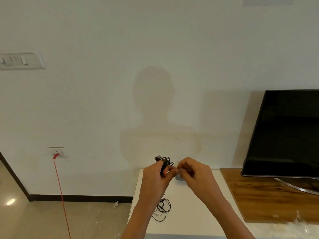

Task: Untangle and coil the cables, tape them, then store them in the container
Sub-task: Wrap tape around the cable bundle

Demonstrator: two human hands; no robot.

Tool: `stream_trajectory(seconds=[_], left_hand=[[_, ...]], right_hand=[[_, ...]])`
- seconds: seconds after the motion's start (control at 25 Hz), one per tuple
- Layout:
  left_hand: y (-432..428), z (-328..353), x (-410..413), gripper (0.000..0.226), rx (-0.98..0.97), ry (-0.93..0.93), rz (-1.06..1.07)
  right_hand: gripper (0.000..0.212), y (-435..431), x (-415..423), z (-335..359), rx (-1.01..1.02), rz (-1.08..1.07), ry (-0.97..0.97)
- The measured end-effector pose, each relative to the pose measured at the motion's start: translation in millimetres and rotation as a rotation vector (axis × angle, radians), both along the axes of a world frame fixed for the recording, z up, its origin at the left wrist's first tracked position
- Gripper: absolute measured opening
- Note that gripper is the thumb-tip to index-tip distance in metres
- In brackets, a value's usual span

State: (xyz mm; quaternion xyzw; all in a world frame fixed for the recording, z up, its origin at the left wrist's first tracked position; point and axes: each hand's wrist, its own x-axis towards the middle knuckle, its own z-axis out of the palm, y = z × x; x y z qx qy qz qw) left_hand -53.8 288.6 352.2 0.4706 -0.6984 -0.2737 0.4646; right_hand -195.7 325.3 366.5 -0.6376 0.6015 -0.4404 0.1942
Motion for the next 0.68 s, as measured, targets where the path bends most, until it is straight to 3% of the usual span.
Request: stream_trajectory(seconds=[0.24,0.4,0.52,0.68], left_hand=[[-1.9,2.8,0.7,0.035,-0.033,0.007,0.025],[-5.8,13.8,8.6,0.035,0.150,0.191,-0.100],[-6.8,16.3,12.6,0.041,0.295,0.278,-0.196],[-4.4,11.2,8.4,0.042,0.323,0.325,-0.137]], right_hand=[[0.014,0.2,-1.3,-0.8,0.056,0.084,-0.058],[0.030,0.5,-9.0,-2.2,0.152,0.216,-0.169],[0.028,-1.2,-10.6,-4.9,0.149,0.213,-0.192],[0.024,-4.6,-5.4,-8.6,0.116,0.158,-0.130]])
